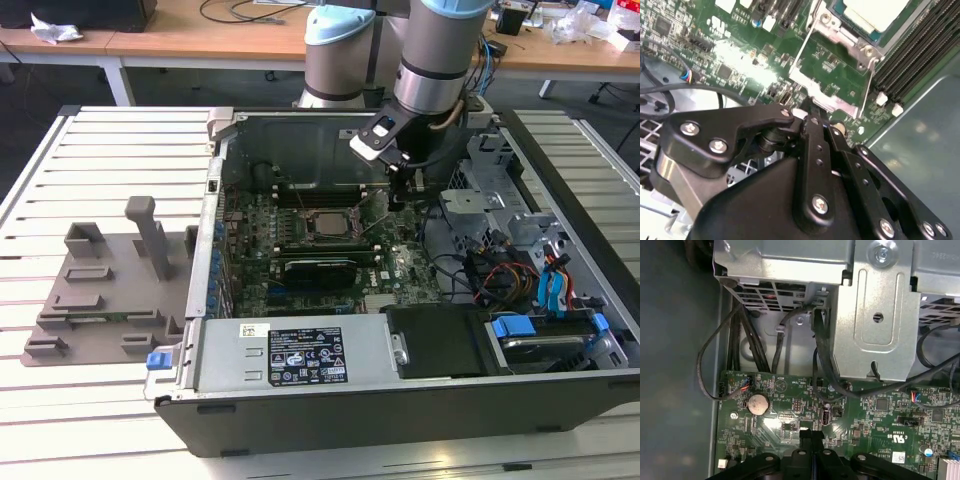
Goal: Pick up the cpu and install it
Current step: 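Close the cpu cover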
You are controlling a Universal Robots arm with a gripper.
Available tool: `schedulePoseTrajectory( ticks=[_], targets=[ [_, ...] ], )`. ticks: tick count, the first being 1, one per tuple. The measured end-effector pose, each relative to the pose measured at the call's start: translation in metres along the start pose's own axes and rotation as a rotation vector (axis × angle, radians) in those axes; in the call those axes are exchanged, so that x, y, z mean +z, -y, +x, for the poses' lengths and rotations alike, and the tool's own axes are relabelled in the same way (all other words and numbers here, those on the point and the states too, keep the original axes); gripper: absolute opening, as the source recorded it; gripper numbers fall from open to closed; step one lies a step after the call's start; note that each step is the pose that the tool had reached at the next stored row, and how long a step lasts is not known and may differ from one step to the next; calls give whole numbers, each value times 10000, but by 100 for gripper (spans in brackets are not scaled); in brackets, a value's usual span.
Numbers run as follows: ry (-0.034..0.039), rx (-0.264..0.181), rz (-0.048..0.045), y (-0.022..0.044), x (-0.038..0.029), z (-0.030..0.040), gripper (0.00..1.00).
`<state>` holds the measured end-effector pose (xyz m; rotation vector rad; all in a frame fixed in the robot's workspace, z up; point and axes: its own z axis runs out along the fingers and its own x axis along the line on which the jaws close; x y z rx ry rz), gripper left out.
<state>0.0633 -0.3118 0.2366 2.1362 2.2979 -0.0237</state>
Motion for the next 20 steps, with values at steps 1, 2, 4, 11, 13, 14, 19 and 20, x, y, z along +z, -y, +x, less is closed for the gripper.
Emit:
schedulePoseTrajectory(
  ticks=[1, 2, 4, 11, 13, 14, 19, 20],
  targets=[
    [0, -2, -2, 49, 1, 4, 11],
    [0, -1, -4, 78, 1, 6, 11],
    [0, -2, -8, 138, 1, 10, 11],
    [0, 1, -12, 380, 3, 28, 11],
    [-8, -1, -13, 435, 3, 32, 11],
    [-10, 0, -13, 478, 4, 35, 11],
    [-10, -1, -13, 607, 44, 45, 11],
    [-11, -1, -13, 652, 70, 49, 11]
  ],
)
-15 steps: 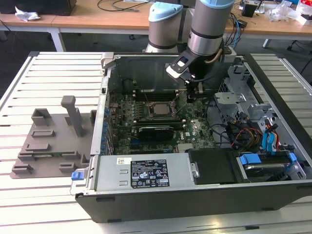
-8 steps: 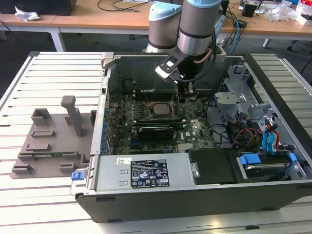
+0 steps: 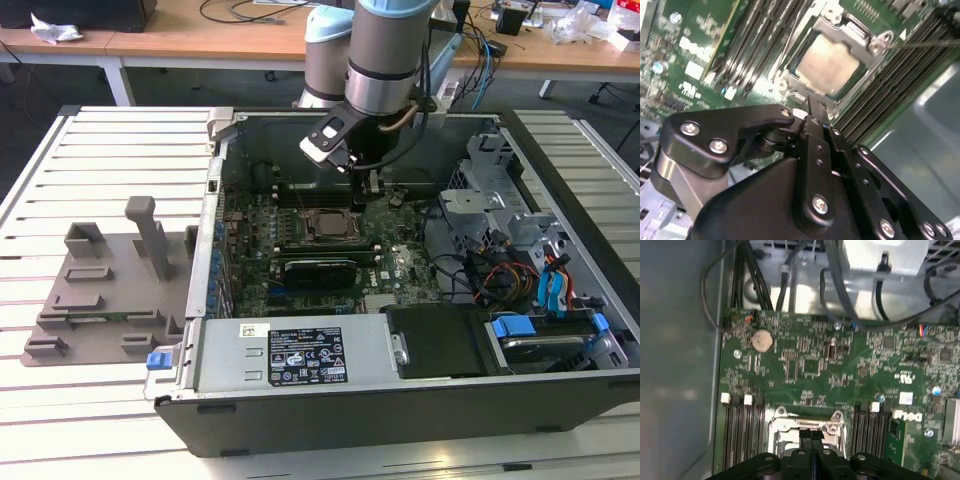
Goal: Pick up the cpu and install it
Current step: 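Close the cpu cover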
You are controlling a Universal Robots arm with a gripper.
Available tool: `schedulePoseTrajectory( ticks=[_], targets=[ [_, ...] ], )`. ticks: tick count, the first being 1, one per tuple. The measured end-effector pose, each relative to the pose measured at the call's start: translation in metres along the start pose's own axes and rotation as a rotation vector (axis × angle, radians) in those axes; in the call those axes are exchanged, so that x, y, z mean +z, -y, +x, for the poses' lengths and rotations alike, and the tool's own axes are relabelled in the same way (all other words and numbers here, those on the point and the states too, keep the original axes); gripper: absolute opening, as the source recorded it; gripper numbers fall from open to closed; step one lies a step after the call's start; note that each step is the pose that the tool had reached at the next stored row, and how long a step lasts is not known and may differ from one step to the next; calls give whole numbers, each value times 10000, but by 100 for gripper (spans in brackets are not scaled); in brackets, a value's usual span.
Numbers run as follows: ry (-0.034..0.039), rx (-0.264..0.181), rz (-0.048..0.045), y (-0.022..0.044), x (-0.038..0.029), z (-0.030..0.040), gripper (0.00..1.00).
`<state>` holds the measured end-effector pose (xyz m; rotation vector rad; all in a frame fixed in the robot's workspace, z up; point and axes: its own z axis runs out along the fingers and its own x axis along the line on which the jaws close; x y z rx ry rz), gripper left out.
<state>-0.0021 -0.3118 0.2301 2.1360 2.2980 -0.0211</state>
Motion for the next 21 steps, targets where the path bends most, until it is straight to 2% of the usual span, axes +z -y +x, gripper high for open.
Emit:
schedulePoseTrajectory(
  ticks=[2, 4, 9, 12, 13, 14, 18, 21],
  targets=[
    [0, 1, 0, 102, 91, 8, 11],
    [0, 0, 0, 124, 133, 11, 11],
    [-1, 2, 0, 210, 162, 18, 11],
    [0, -1, -1, 257, 210, 22, 11],
    [2, 1, 1, 314, 225, 25, 11],
    [0, 1, 0, 332, 226, 27, 11],
    [-1, -1, -4, 388, 228, 32, 11],
    [2, 3, 4, 365, 226, 29, 11]
  ],
)
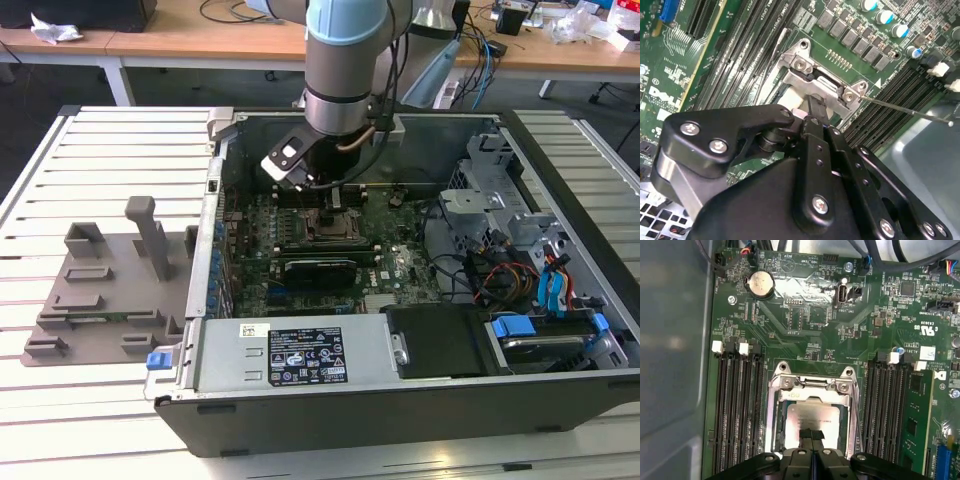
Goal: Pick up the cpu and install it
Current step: 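Close the cpu cover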
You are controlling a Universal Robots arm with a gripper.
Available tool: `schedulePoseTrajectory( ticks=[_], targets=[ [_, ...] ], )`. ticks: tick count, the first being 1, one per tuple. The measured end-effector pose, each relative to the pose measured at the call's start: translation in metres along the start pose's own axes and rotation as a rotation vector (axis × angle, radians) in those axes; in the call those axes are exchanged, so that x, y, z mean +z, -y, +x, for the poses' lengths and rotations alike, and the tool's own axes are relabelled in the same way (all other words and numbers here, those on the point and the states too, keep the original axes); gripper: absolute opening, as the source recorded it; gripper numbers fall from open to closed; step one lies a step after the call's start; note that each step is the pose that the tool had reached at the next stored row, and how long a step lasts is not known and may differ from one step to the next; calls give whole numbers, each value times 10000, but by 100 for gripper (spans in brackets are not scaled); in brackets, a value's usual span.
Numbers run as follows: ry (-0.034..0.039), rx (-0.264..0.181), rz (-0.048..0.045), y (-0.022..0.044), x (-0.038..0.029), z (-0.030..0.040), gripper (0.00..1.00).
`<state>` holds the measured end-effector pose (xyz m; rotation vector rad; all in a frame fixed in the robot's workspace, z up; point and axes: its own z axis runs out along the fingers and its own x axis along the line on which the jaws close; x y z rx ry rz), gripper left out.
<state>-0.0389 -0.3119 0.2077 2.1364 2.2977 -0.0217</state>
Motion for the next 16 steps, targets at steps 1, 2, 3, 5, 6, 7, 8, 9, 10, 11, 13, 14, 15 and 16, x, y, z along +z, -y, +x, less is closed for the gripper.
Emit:
schedulePoseTrajectory(
  ticks=[1, 2, 3, 5, 6, 7, 8, 9, 10, 11, 13, 14, 15, 16],
  targets=[
    [-1, -3, -4, -17, 1, -1, 11],
    [0, -3, -3, -19, 0, -1, 11],
    [0, -2, -3, -23, -1, -1, 11],
    [-2, -2, -3, -27, -20, -1, 11],
    [0, -2, -3, -27, -40, -2, 11],
    [-4, -3, -5, -17, -40, 0, 11],
    [-1, -3, -5, 52, -41, 4, 11],
    [-3, -3, -6, 89, -38, 7, 11],
    [-1, -2, -6, 103, -22, 8, 11],
    [-2, -2, -5, 110, 10, 9, 11],
    [-1, -3, -5, 114, 22, 8, 11],
    [-1, -3, -5, 111, 22, 8, 11],
    [1, -3, 9, -37, 20, -3, 11],
    [0, -5, 9, -50, 12, -4, 11]
  ],
)
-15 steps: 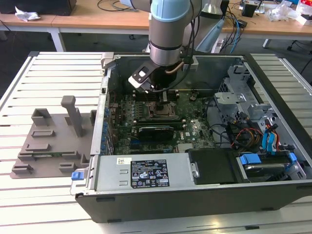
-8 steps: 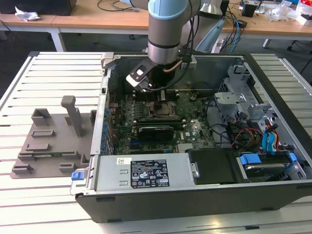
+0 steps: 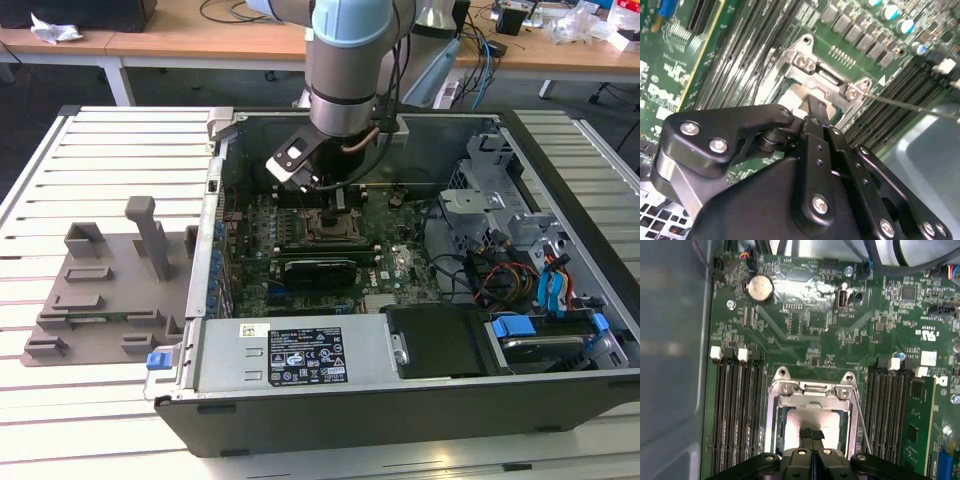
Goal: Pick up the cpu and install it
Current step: 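Close the cpu cover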
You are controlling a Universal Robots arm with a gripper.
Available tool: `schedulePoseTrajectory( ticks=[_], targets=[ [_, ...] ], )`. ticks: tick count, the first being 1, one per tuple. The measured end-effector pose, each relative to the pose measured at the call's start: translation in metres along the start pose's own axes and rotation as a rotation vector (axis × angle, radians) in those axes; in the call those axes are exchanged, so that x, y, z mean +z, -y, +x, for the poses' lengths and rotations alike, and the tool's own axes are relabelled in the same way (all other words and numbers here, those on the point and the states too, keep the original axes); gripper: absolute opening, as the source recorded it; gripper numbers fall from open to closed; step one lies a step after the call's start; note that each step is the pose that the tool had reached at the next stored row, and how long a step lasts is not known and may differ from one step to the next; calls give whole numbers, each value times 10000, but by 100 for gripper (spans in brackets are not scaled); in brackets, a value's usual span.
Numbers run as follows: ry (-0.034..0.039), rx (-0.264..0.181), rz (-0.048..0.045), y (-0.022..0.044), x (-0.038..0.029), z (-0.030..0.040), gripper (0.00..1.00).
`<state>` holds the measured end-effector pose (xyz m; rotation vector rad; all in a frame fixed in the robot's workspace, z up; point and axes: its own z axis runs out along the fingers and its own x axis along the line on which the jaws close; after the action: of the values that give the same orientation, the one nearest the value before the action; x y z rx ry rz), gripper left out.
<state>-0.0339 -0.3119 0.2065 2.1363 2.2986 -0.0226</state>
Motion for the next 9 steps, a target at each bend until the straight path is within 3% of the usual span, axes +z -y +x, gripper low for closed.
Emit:
schedulePoseTrajectory(
  ticks=[6, 9],
  targets=[
    [0, 3, 3, -29, -184, -4, 11],
    [2, 2, 4, -28, -347, -6, 11]
  ],
)
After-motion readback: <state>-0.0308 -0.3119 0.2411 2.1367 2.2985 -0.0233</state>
